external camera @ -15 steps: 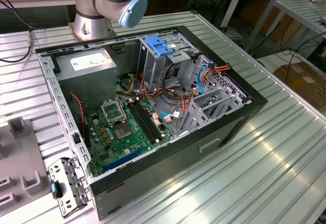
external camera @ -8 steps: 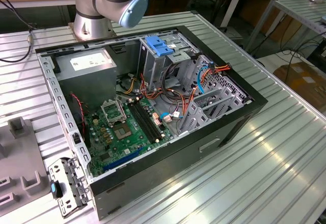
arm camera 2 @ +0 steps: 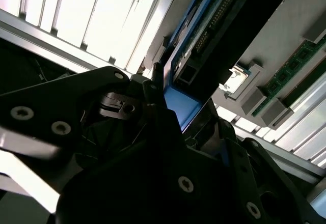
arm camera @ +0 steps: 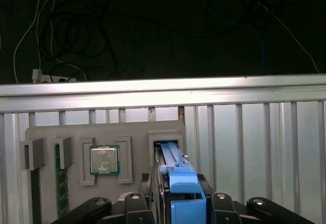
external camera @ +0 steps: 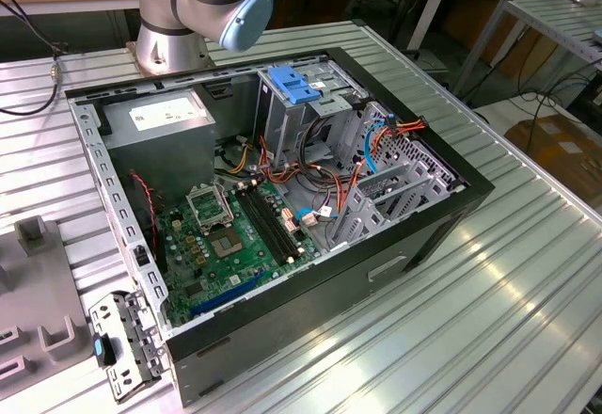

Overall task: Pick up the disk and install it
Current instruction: 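Pick up the disk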

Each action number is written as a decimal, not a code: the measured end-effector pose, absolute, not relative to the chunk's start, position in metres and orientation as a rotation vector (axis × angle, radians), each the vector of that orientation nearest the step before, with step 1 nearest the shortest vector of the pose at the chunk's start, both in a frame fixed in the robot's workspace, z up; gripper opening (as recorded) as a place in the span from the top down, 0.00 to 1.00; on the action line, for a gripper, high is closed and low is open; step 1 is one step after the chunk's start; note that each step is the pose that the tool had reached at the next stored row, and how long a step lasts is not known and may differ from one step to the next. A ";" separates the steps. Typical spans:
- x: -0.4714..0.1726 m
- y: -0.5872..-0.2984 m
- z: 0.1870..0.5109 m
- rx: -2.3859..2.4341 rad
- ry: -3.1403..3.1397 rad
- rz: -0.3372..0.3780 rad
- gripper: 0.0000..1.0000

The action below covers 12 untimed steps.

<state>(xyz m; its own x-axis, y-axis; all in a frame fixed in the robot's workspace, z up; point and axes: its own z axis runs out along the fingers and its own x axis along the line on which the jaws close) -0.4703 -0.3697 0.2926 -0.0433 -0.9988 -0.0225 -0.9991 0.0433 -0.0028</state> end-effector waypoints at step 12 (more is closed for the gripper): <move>-0.469 -0.370 0.293 -2.148 2.268 0.021 0.53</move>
<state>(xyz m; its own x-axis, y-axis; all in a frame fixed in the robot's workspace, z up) -0.4690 -0.3699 0.2926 -0.0542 -0.9983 -0.0223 -0.9985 0.0543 -0.0028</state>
